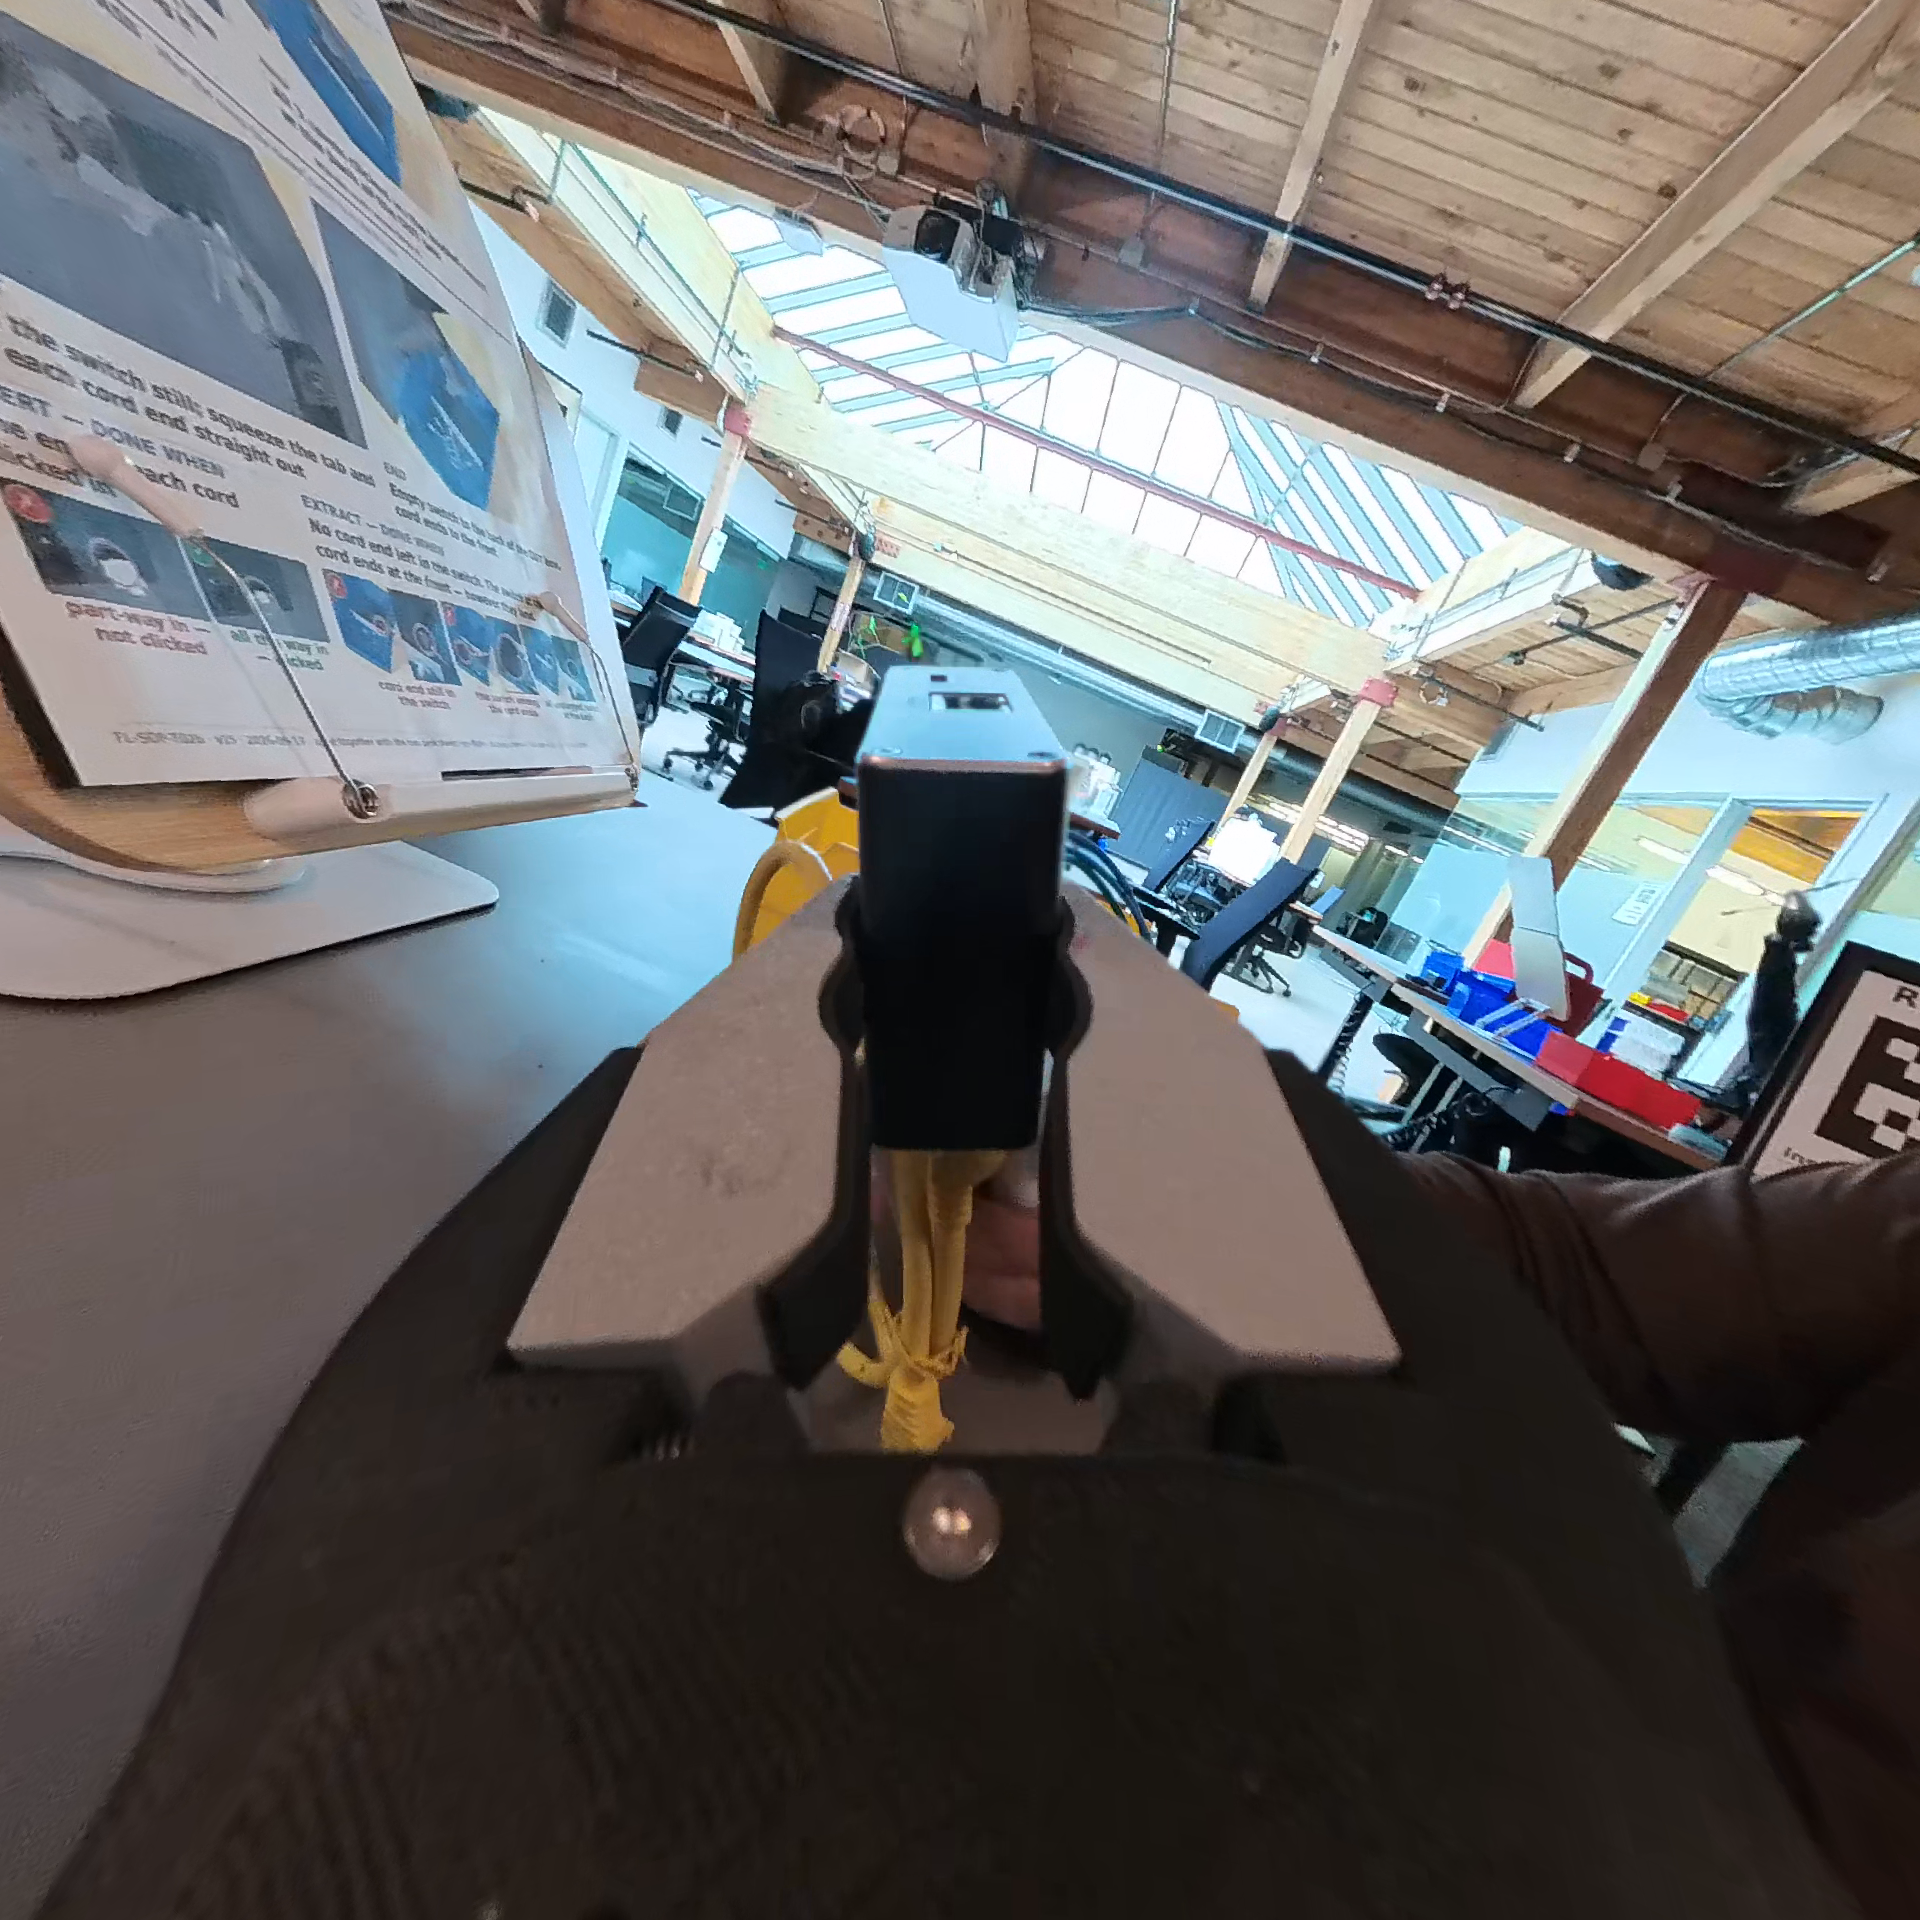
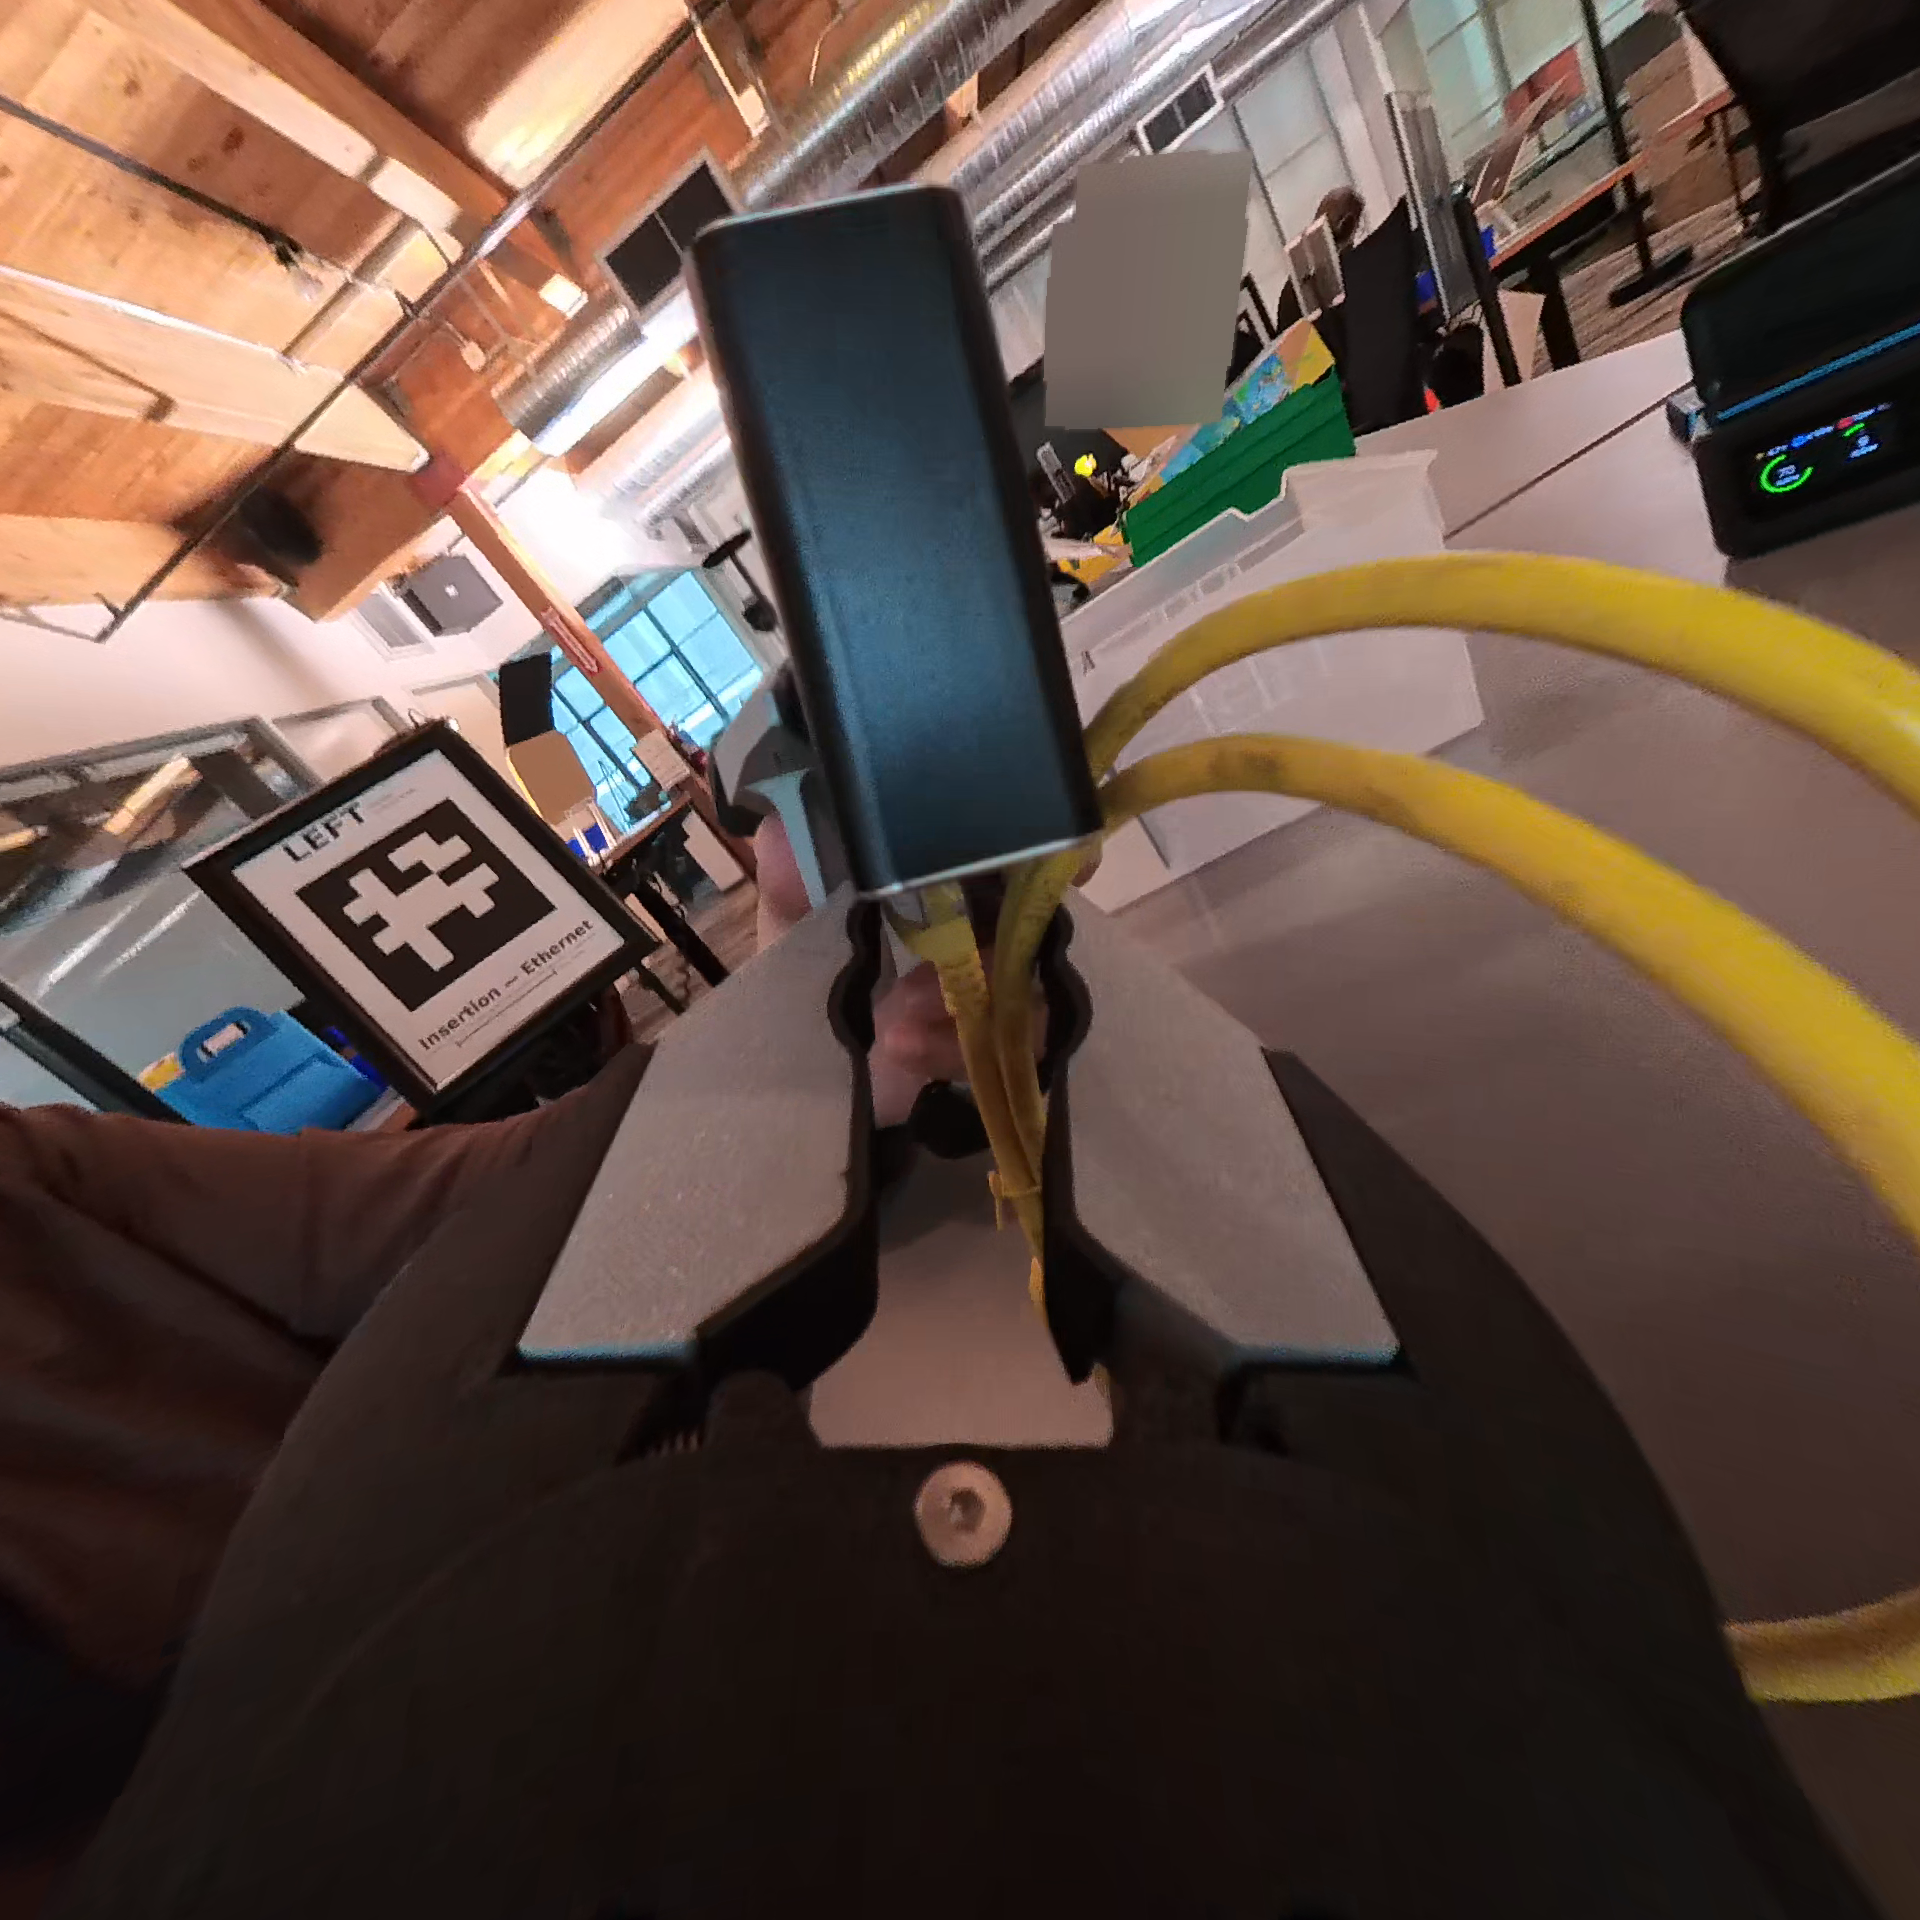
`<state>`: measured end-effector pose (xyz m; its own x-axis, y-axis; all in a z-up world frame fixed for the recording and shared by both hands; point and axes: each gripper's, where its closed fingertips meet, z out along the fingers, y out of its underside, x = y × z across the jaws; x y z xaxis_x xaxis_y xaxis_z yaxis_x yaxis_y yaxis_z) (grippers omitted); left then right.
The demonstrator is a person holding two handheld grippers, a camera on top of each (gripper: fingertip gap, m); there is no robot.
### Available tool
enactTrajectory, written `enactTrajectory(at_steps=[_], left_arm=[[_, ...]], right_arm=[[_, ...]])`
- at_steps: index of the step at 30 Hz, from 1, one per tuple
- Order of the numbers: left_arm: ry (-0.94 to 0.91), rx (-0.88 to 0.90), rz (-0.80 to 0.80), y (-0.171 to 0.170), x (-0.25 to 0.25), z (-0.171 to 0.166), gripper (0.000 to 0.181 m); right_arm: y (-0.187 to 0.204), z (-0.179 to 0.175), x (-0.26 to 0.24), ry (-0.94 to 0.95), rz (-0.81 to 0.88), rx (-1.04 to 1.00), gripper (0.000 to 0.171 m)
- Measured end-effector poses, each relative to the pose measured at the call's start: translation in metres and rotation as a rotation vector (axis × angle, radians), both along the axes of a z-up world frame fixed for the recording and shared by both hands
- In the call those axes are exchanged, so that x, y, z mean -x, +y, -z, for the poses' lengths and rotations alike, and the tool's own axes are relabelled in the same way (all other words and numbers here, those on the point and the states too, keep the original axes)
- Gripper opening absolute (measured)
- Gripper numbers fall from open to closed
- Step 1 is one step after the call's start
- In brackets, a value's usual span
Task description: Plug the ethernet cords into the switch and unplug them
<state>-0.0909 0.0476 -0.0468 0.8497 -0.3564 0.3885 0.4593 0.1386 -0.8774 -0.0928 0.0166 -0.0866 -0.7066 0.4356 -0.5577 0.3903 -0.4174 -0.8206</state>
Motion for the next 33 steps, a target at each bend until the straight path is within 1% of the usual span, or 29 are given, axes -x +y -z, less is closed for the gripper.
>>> enactTrajectory(at_steps=[4, 7, 11, 15, 17, 19, 20, 21, 22, 23, 24, 26, 29, 33], left_arm=[[-0.042, -0.016, -0.027, 0.000, 0.006, -0.001, 0.030], [-0.052, -0.051, -0.036, -0.002, 0.007, -0.005, 0.030], [0.032, -0.099, -0.018, -0.007, -0.008, -0.017, 0.031], [0.118, -0.032, -0.044, -0.010, -0.008, -0.015, 0.030], [0.147, 0.017, -0.079, -0.009, -0.003, -0.008, 0.031], [0.181, 0.049, -0.134, -0.006, 0.001, -0.003, 0.032], [0.188, 0.030, -0.215, -0.009, 0.011, -0.009, 0.030], [0.197, 0.016, -0.247, -0.015, 0.016, -0.014, 0.030], [0.193, -0.027, -0.273, -0.024, 0.020, -0.023, 0.031], [0.178, -0.072, -0.278, -0.032, 0.024, -0.031, 0.030], [0.152, -0.092, -0.251, -0.036, 0.025, -0.035, 0.030], [0.084, -0.100, -0.202, -0.039, 0.029, -0.035, 0.031], [0.061, -0.107, -0.162, -0.035, 0.025, -0.032, 0.030], [0.112, -0.019, -0.190, -0.023, 0.024, -0.018, 0.031]], right_arm=[[0.000, -0.001, 0.004, 0.000, 0.036, 0.031, 0.027], [0.000, -0.003, 0.005, 0.024, 0.056, -0.001, 0.026], [-0.003, -0.013, -0.004, 0.085, 0.023, -0.104, 0.021], [-0.004, -0.011, -0.005, 0.104, 0.024, -0.243, 0.020], [0.000, -0.006, -0.001, 0.097, 0.042, -0.336, 0.020], [0.005, 0.005, 0.003, 0.071, 0.061, -0.431, 0.017], [0.012, 0.024, 0.009, 0.043, 0.111, -0.583, 0.010], [0.020, 0.043, 0.013, 0.026, 0.164, -0.756, 0.009], [0.018, 0.053, 0.012, 0.021, 0.151, -0.807, 0.009], [0.008, 0.052, 0.008, 0.035, 0.113, -0.761, 0.010], [-0.001, 0.048, 0.005, 0.046, 0.074, -0.704, 0.010], [-0.008, 0.046, 0.004, 0.047, 0.043, -0.682, 0.012], [-0.016, 0.051, 0.001, 0.073, 0.030, -0.749, 0.013], [-0.010, 0.070, 0.001, 0.093, 0.087, -0.966, 0.015]])
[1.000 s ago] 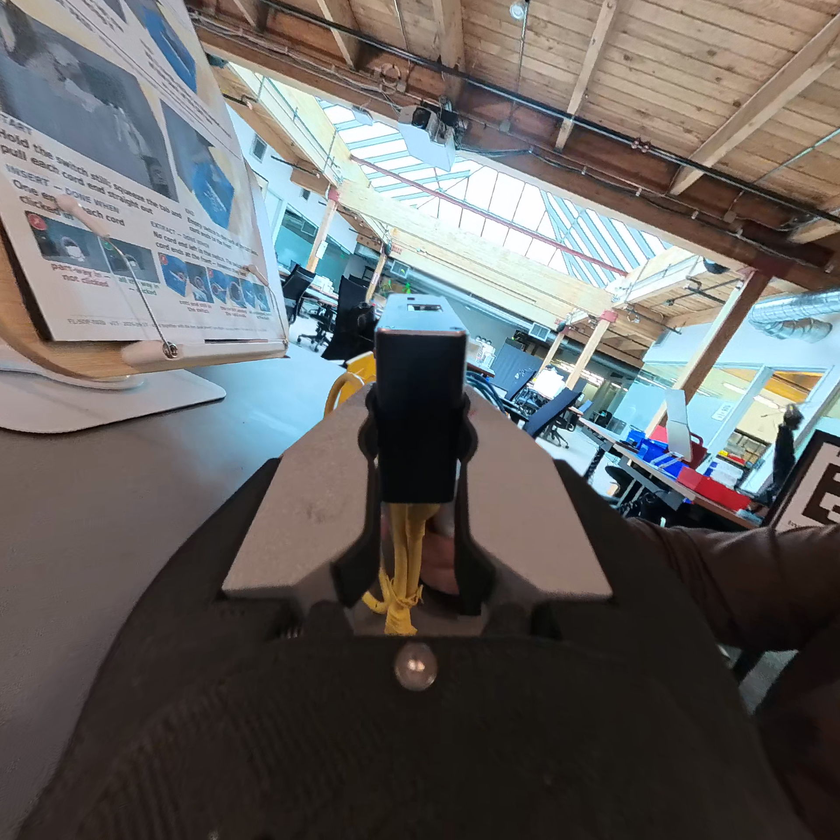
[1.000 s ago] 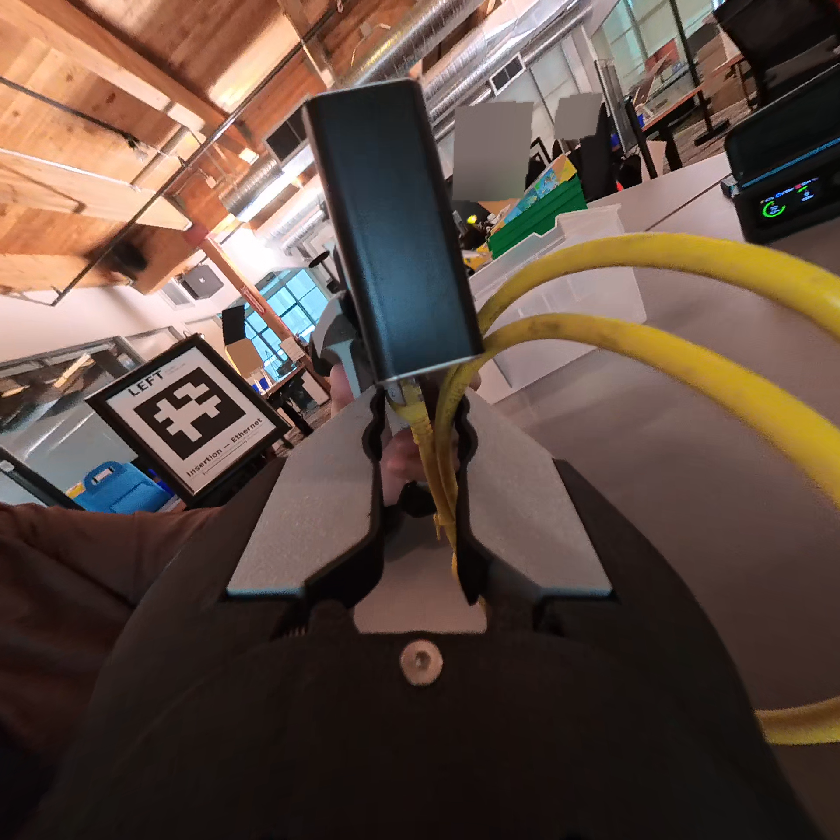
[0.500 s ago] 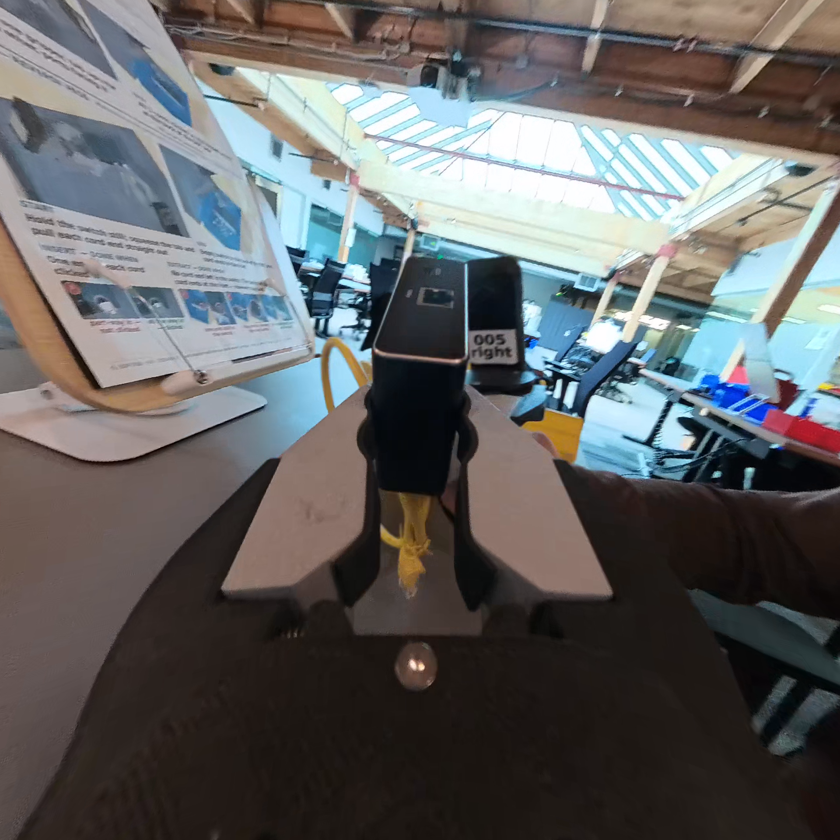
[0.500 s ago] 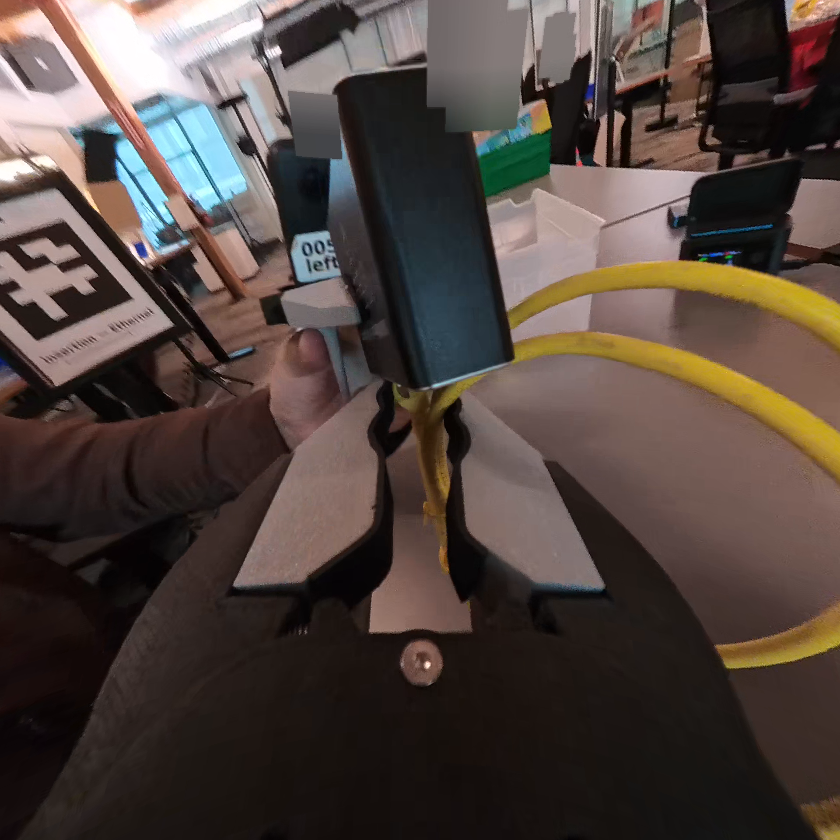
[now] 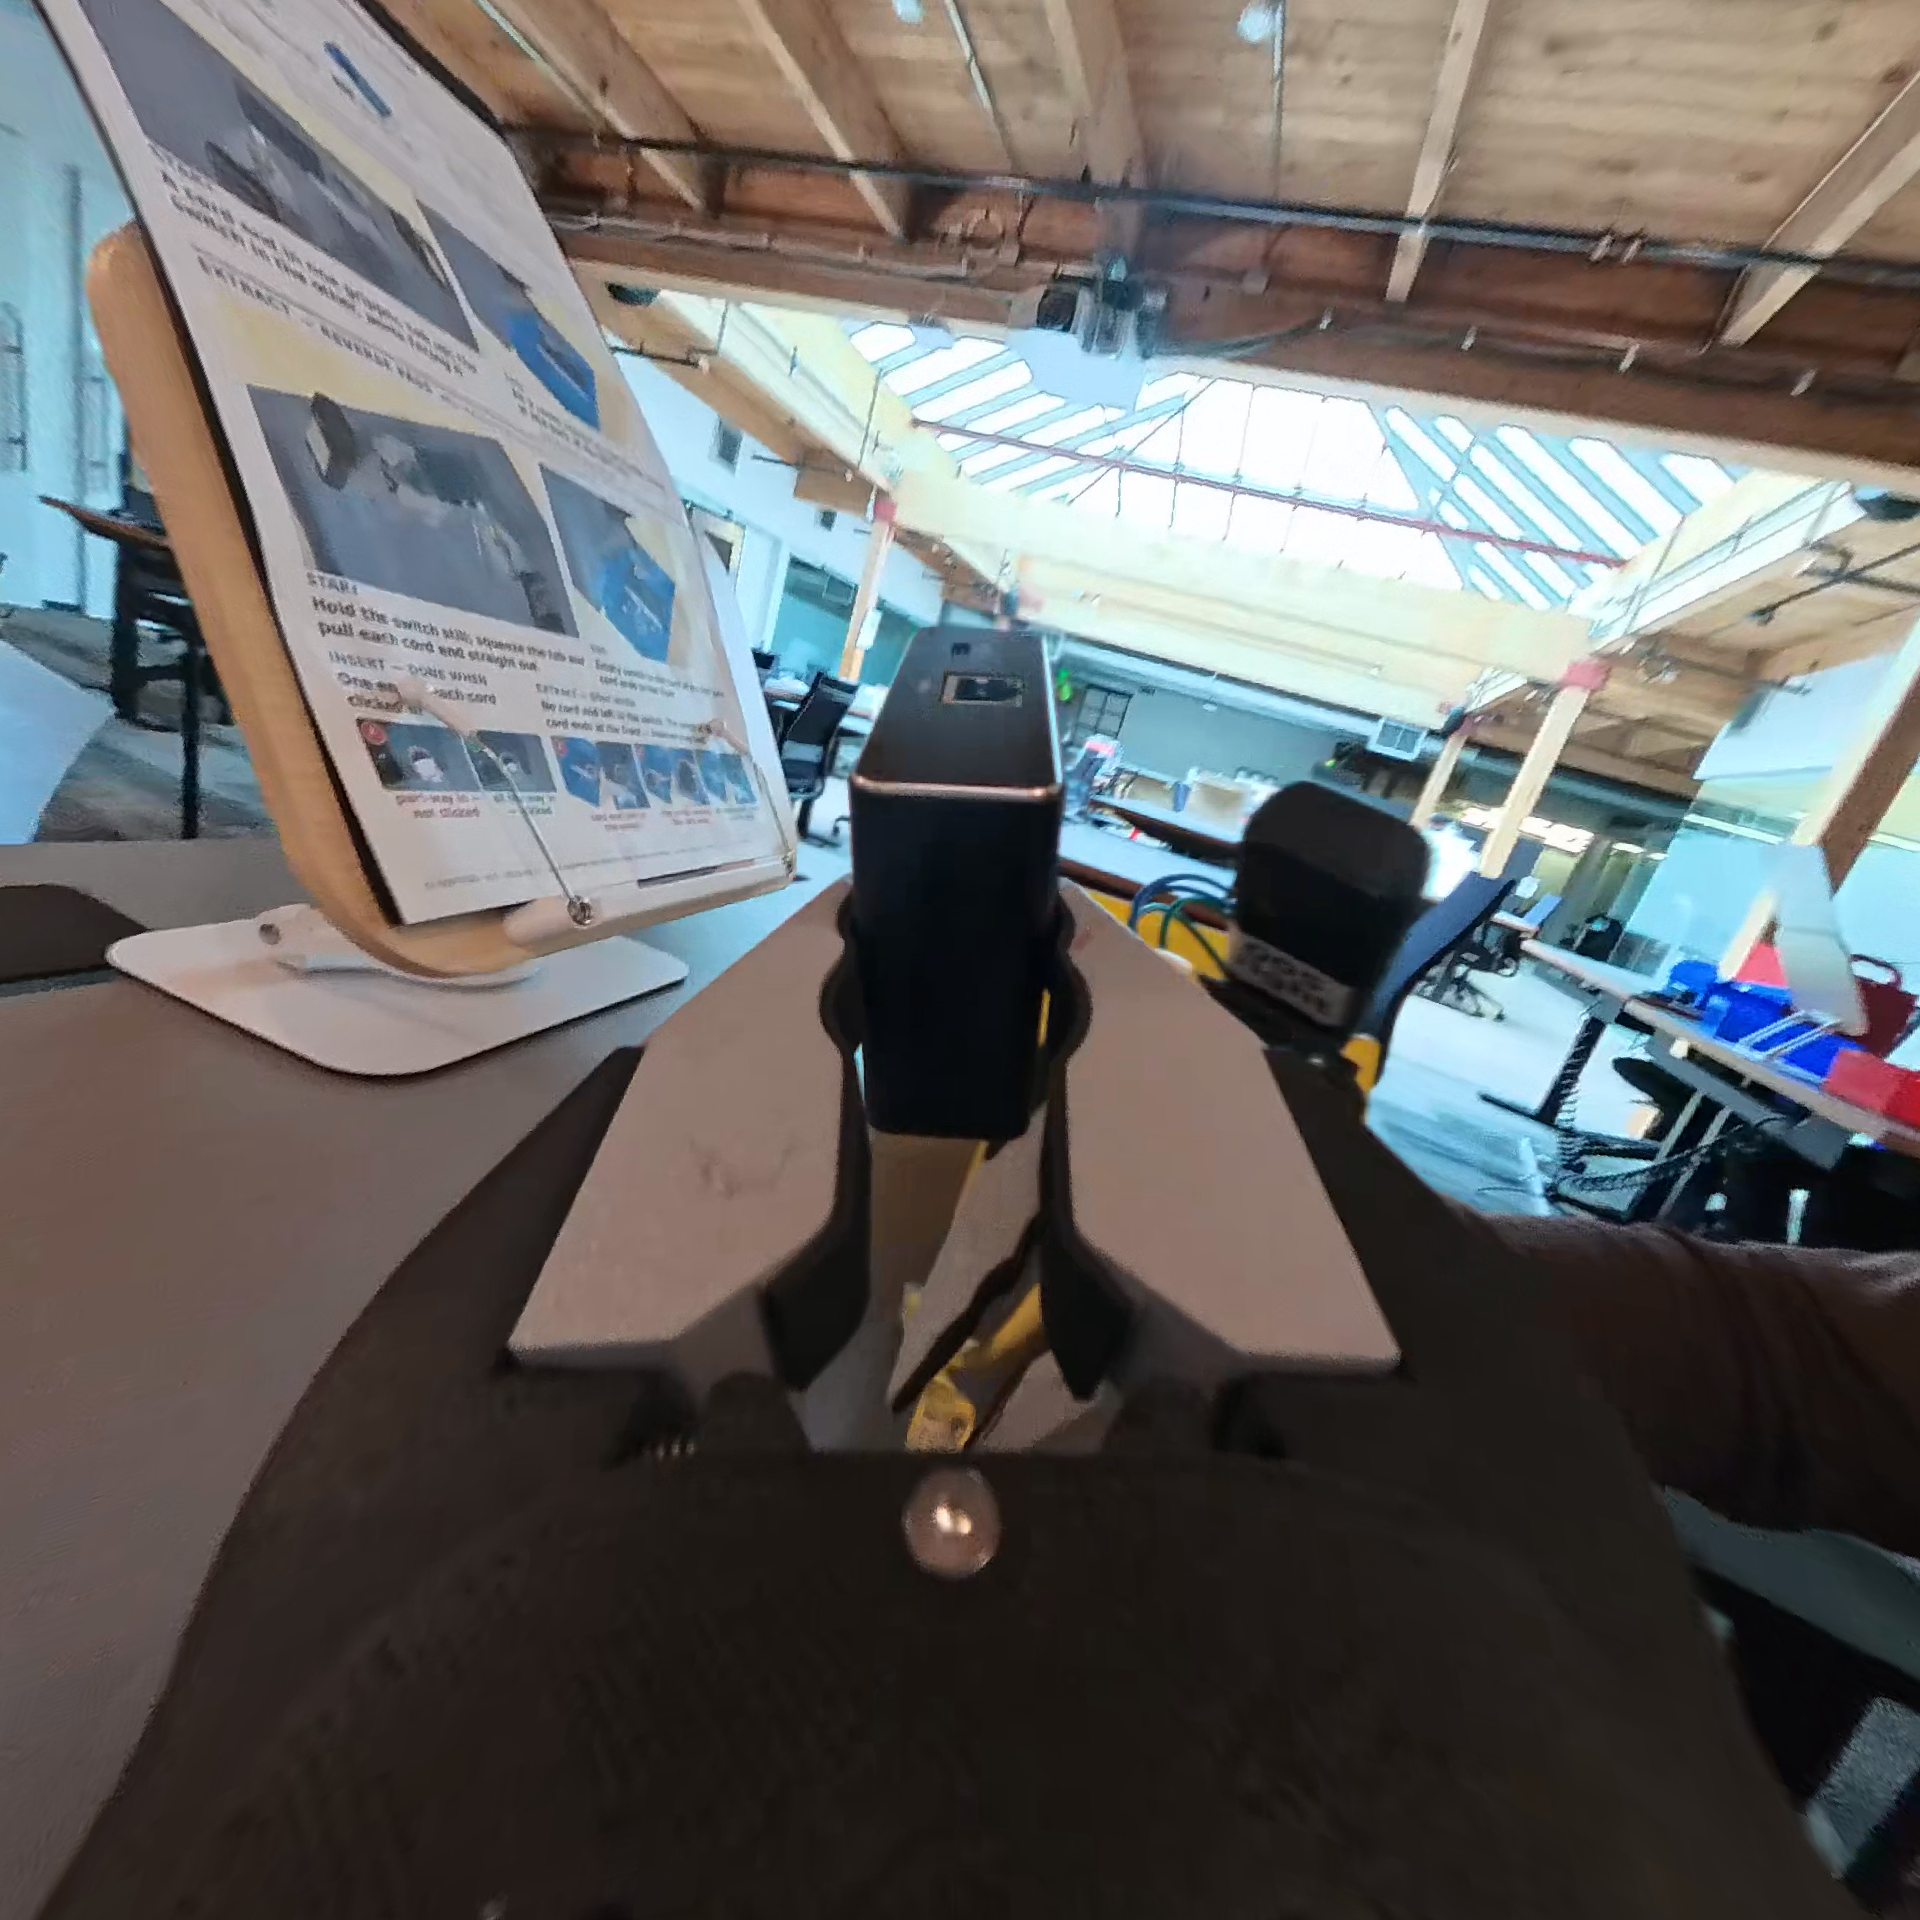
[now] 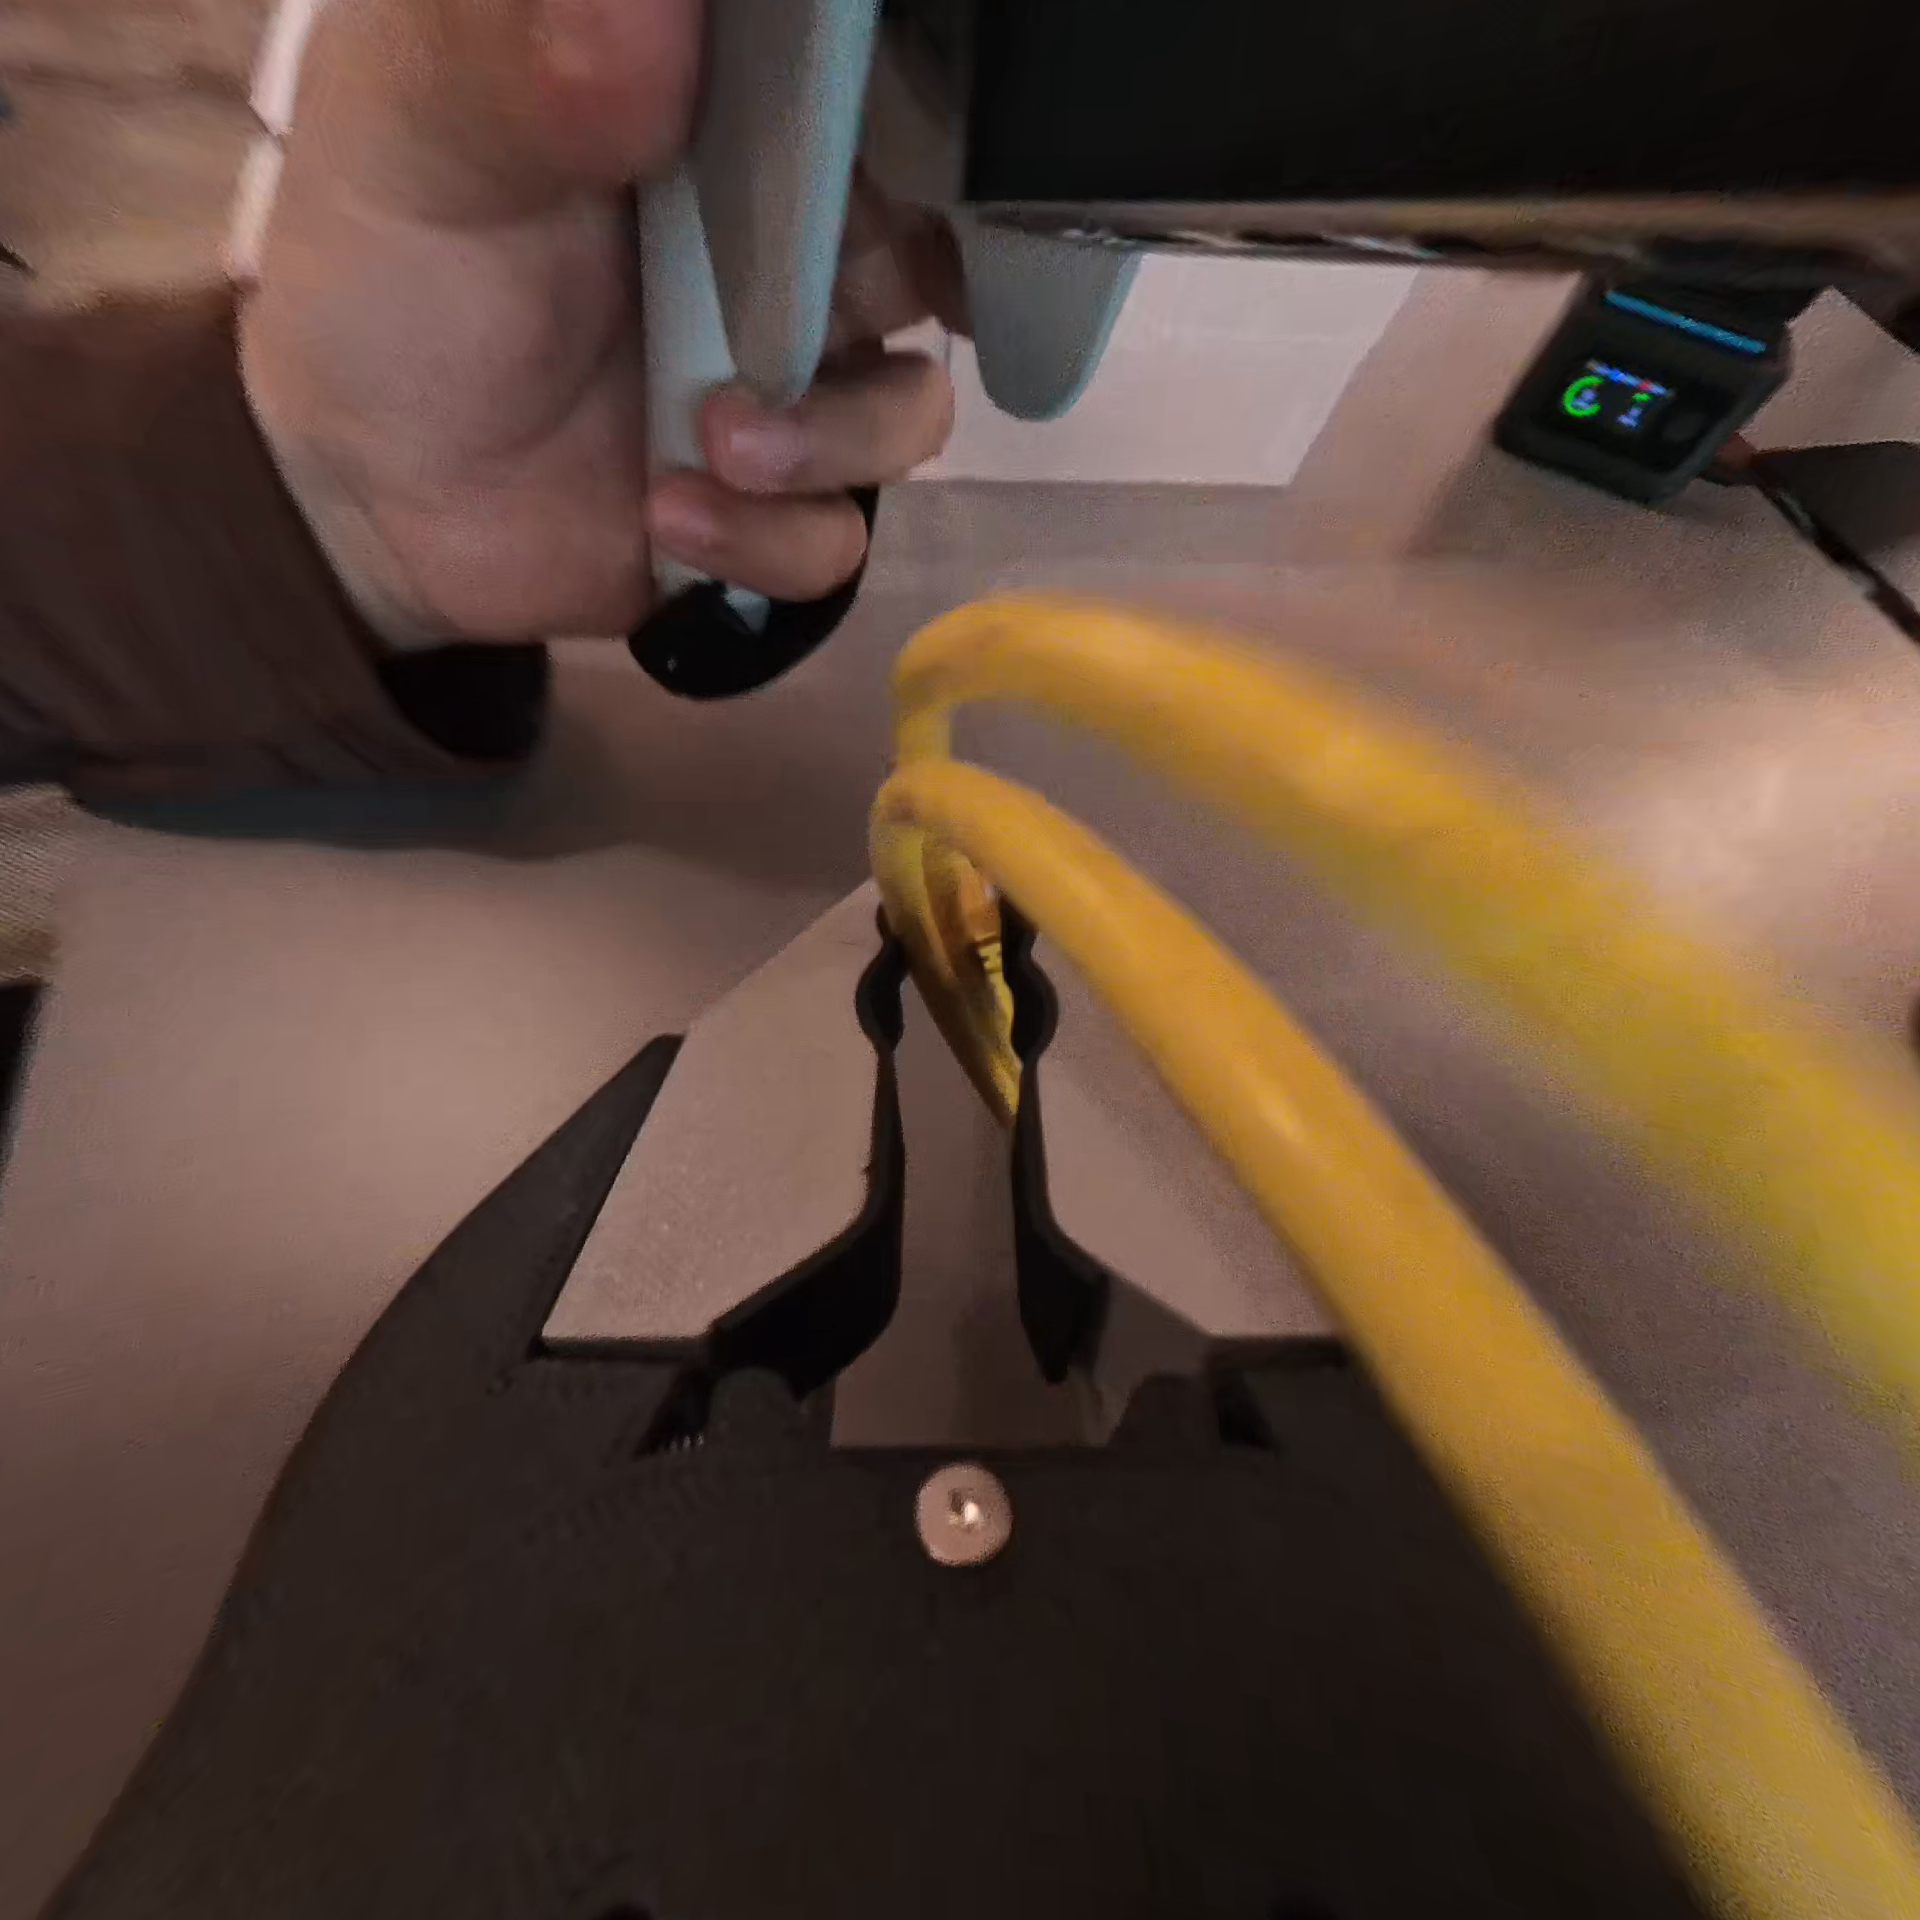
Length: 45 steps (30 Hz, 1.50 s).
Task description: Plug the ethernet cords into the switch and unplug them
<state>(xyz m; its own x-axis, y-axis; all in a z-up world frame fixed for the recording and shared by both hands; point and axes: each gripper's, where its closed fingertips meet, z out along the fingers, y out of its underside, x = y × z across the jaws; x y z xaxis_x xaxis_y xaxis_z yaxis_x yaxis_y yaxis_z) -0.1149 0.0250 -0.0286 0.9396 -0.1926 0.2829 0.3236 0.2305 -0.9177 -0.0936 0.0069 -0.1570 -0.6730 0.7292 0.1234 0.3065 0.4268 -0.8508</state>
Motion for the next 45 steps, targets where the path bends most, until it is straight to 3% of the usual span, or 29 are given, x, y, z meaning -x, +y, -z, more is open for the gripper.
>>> enactTrajectory(at_steps=[4, 10, 16, 20, 25, 32, 36, 39, 45], left_arm=[[0.037, 0.071, -0.061, 0.005, 0.008, 0.012, 0.030], [0.013, 0.105, -0.078, 0.007, 0.014, 0.019, 0.029], [0.022, 0.121, -0.040, 0.012, 0.005, 0.021, 0.029], [0.088, 0.141, -0.014, 0.017, -0.009, 0.021, 0.029], [0.136, 0.179, -0.023, 0.020, -0.014, 0.027, 0.029], [0.139, 0.217, -0.043, 0.021, -0.008, 0.034, 0.030], [0.164, 0.277, -0.060, 0.025, -0.007, 0.045, 0.029], [0.170, 0.298, -0.034, 0.029, -0.012, 0.049, 0.029], [0.239, 0.334, -0.025, 0.033, -0.020, 0.055, 0.029]], right_arm=[[0.013, -0.006, -0.003, 0.039, 0.071, -0.062, 0.016], [0.054, -0.059, -0.055, 0.090, 0.193, -0.062, 0.015], [0.139, -0.155, -0.147, 0.118, 0.407, -0.214, 0.013], [0.200, -0.194, -0.196, -0.007, 0.554, -0.189, 0.019], [0.255, -0.178, -0.229, -0.255, 0.679, -0.155, 0.016], [0.305, -0.082, -0.238, -0.706, 0.785, -0.046, 0.021], [0.289, -0.042, -0.255, -1.080, 0.725, 0.131, 0.026], [0.297, -0.049, -0.254, -1.085, 0.748, 0.026, 0.029], [0.312, -0.101, -0.246, -0.948, 0.828, -0.165, 0.041]])
